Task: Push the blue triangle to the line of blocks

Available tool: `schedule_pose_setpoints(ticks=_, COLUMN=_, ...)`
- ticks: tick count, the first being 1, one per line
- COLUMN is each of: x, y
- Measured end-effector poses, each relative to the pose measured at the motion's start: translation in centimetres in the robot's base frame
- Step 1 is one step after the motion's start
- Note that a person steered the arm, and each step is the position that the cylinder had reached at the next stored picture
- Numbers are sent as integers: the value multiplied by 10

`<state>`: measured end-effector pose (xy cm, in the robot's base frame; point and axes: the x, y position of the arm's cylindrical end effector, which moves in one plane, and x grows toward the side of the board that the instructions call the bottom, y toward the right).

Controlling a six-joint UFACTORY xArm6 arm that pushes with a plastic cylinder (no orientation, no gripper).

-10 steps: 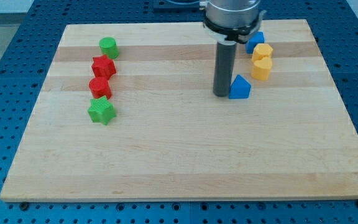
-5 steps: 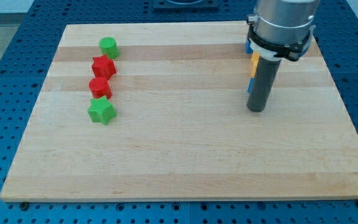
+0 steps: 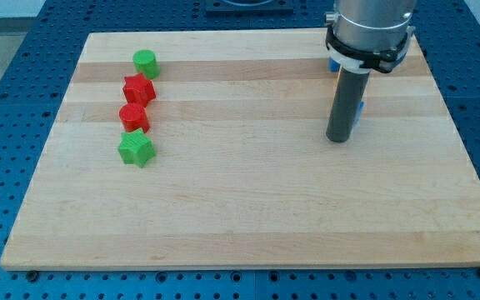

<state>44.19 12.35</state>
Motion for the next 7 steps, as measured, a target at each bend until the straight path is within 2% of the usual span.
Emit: schedule_pose_setpoints(ticks=7, x=-26, y=5)
